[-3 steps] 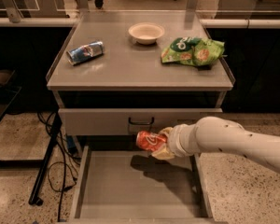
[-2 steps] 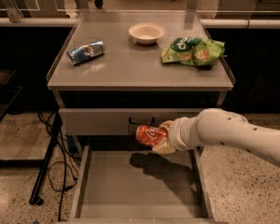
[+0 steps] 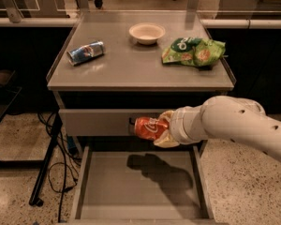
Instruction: Pick coke can from middle drawer and place on counter
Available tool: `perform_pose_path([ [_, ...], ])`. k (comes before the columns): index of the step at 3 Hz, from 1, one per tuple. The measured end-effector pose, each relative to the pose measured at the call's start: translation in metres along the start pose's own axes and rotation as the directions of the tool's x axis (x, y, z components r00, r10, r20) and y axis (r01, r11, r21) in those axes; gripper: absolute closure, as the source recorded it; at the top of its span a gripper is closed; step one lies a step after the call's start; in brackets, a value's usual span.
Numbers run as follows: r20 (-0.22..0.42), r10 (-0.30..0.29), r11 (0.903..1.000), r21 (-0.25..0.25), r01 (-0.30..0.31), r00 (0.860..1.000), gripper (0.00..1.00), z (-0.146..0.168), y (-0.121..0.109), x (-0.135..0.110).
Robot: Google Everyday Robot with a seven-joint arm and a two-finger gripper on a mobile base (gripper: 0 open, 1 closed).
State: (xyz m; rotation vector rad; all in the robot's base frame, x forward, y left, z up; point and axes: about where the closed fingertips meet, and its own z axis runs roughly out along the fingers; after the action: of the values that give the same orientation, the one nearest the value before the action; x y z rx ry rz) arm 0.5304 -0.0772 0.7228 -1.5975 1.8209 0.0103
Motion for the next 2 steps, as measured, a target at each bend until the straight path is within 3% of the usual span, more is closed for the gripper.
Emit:
perform_pose_path([
  [1, 0.000, 0.000, 1.0000, 0.000, 0.000, 1.000, 1.00, 0.000, 0.000, 0.000],
  [2, 0.010, -0.036, 0.9993, -0.009, 0.037, 0.999, 1.00, -0.026, 0.008, -0.009],
])
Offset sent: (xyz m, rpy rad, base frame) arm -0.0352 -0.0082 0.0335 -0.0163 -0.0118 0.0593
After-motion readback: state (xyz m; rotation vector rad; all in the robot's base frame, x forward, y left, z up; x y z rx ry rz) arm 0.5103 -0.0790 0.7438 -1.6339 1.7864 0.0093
